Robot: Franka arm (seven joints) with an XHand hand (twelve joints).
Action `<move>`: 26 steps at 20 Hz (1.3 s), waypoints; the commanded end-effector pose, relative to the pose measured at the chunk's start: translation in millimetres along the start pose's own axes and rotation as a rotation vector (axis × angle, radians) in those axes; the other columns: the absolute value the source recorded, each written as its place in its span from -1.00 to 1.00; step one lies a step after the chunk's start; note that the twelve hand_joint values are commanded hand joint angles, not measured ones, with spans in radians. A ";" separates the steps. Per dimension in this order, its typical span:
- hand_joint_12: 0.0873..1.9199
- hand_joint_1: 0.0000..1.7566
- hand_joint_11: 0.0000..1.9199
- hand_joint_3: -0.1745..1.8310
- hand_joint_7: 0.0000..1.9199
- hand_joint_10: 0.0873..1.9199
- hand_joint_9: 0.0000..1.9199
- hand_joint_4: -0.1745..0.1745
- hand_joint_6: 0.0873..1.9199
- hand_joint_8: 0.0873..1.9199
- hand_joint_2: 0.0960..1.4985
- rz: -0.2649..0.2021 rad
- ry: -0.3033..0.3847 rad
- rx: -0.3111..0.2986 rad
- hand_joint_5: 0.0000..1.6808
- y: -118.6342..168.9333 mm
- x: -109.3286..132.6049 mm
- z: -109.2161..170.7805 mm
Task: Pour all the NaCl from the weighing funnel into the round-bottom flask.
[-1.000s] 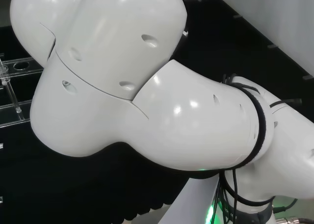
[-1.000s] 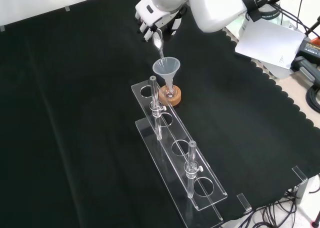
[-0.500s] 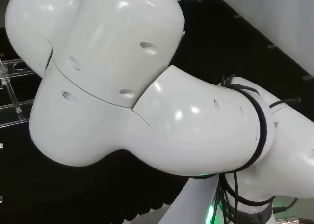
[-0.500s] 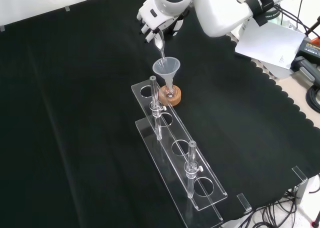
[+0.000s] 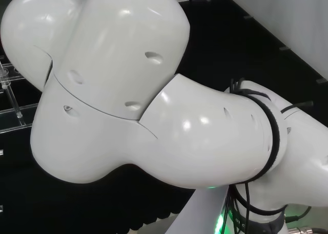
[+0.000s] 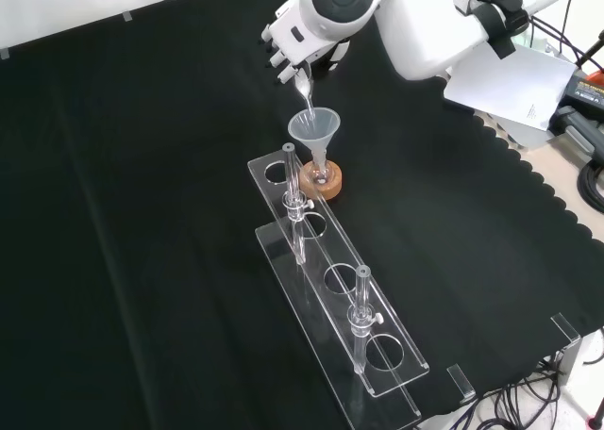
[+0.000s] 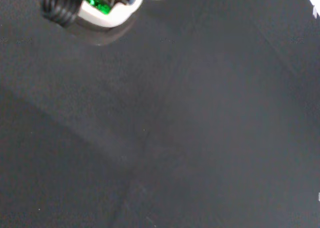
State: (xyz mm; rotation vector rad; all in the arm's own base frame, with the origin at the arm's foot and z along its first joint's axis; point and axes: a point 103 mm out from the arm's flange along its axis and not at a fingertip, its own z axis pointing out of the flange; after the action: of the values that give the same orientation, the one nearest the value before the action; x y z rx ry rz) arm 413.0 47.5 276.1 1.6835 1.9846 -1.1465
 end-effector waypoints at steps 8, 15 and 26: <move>-0.25 0.27 0.25 -0.29 0.12 -1.00 0.49 1.00 -0.42 -0.55 -0.11 0.014 -0.094 0.004 0.52 0.0 5.1 -9.6; -0.25 0.27 0.24 -0.29 0.12 -1.00 0.49 1.00 -0.42 -0.55 -0.10 0.024 -0.110 0.018 0.52 -0.2 5.2 -10.7; -0.25 0.27 0.24 -0.30 0.11 -1.00 0.49 1.00 -0.42 -0.55 -0.10 0.026 -0.133 0.019 0.52 -1.4 1.6 -10.2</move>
State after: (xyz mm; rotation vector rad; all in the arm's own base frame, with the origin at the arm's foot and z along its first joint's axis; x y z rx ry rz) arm 414.3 55.9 282.0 1.5943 1.8727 -1.2394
